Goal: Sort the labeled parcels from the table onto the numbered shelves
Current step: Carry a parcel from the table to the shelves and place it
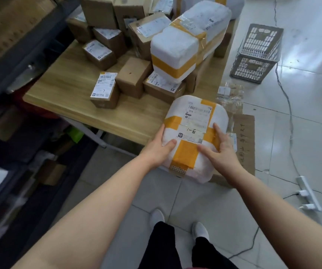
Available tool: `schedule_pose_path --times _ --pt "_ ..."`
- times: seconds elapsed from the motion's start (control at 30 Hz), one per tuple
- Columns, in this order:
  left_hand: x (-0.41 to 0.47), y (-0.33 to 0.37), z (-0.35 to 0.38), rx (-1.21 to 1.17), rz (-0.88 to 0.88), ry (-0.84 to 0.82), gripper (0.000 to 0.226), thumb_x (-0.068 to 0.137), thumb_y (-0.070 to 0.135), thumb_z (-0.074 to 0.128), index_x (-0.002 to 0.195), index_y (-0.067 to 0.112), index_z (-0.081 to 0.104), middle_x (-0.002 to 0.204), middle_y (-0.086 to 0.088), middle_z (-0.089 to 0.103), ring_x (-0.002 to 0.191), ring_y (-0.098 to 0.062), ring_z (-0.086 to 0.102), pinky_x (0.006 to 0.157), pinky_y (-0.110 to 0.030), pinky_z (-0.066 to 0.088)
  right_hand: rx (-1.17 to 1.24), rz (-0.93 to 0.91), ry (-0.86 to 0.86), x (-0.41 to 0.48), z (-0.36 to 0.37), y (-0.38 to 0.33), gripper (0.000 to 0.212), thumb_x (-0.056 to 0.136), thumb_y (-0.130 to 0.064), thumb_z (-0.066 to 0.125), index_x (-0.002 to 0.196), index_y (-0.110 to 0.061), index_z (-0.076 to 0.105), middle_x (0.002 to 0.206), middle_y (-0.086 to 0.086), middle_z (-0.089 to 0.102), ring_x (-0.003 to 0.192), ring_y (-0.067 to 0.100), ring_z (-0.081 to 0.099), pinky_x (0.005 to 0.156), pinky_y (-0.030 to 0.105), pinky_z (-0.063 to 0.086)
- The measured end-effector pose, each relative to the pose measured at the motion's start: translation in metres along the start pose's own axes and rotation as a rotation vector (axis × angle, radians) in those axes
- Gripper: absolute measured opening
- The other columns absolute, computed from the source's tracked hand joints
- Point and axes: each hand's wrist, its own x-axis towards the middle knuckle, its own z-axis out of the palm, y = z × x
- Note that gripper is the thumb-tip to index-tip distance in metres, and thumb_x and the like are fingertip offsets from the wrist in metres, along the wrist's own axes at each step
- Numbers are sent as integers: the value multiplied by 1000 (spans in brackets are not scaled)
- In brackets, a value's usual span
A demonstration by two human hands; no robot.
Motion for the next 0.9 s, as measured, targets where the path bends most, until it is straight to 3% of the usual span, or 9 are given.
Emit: schedule_pose_path --times 0.13,0.3,0.4,0.5,0.63,0.73,0.83,0.9 --pt "-37 -15 25 -17 -40 111 74 93 49 53 154 41 12 148 -3 45 129 -28 48 108 -42 39 -29 -69 -94 -19 -9 9 83 84 -36 70 148 -43 20 149 1 22 138 22 28 115 47 29" --pt "-90 -33 44 -213 -108 229 83 78 57 52 152 43 17 146 1 47 129 -24 49 110 -43 38 -132 -149 -293 -39 -11 1 83 84 -34 71 149 -40 21 152 -1 20 138 20 27 110 37 29" --pt "-124 -54 53 -327 -148 306 69 93 43 54 153 40 19 148 3 44 131 -21 46 112 -40 36 -219 -217 -387 -54 1 -1 83 83 -35 71 149 -38 22 154 1 18 140 20 26 110 34 28" --pt "-157 -78 57 -389 -242 426 70 97 40 52 155 34 12 154 0 35 137 -22 38 116 -40 29 -299 -259 -485 -74 24 -6 82 84 -36 70 149 -40 20 156 4 16 140 23 26 109 35 29" --pt "-211 -114 55 -511 -297 555 71 99 39 50 156 31 9 152 5 36 137 -20 39 116 -41 30 -379 -300 -659 -107 66 -21 80 86 -40 67 148 -45 17 158 1 9 139 26 29 107 41 34" --pt "-260 -144 53 -595 -344 649 74 94 48 52 154 37 10 146 8 41 135 -20 41 114 -45 33 -436 -364 -771 -142 105 -33 79 88 -38 66 149 -43 16 158 -1 8 139 27 28 107 42 34" --pt "-308 -180 49 -659 -421 735 91 72 73 50 150 47 10 147 9 42 130 -21 47 110 -48 39 -466 -411 -884 -182 148 -44 79 90 -35 64 150 -42 14 157 -3 7 139 25 28 108 42 34" --pt "-339 -210 48 -711 -455 803 96 63 79 49 147 53 11 147 8 43 128 -22 50 107 -48 42 -483 -432 -965 -210 179 -49 79 89 -35 64 149 -44 13 157 -5 5 138 25 28 107 42 35"
